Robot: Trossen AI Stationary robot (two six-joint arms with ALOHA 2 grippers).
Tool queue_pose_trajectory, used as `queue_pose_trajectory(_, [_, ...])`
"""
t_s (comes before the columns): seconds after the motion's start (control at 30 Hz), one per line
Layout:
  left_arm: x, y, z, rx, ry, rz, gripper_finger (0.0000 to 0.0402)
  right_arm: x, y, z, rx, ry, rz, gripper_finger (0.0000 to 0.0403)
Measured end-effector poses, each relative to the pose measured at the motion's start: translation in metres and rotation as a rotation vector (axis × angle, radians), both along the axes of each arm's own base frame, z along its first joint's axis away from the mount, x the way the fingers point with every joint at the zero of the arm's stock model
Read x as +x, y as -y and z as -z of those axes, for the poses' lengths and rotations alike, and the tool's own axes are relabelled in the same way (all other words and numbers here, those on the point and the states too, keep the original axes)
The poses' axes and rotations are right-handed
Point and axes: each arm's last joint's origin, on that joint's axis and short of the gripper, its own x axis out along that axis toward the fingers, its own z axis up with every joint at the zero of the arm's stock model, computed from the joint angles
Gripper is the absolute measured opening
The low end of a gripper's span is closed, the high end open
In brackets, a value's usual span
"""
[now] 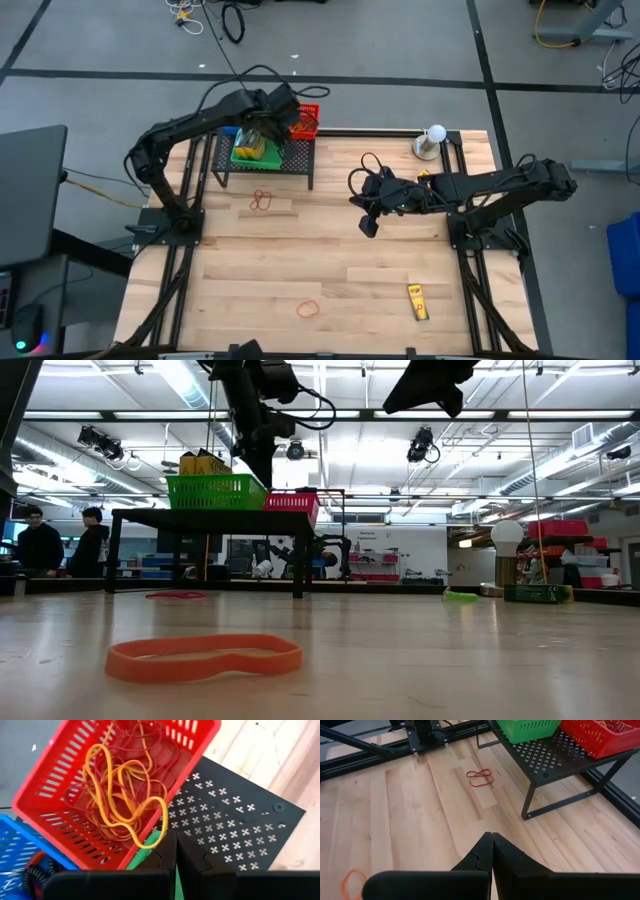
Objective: Pick & Place Office Desk Supplies
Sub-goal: Put the yellow rubber band into the red bin
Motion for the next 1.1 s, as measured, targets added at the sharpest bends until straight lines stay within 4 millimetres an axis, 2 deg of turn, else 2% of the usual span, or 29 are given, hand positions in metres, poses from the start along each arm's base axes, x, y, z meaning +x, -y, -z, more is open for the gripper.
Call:
queue_pose_trajectory(0.53, [0.002, -0.01, -0.005, 0.093, 0.049, -0.074, 0.0008, 0.0, 0.0, 0.0, 0.0, 0.0, 0.0, 0.0007])
queue_pose_trajectory(0.87, [0.0, -0.03, -0.006, 0.093, 0.159, -0.133, 0.0009, 0.0, 0.0, 0.0, -0.005, -0.002, -0.004, 0.0007])
queue_pose_trajectory(1.1, [0.006, -0.046, 0.006, 0.061, 0.197, -0.176, 0.001, 0.0, 0.0, 0.0, 0.0, -0.003, -0.011, 0.0007])
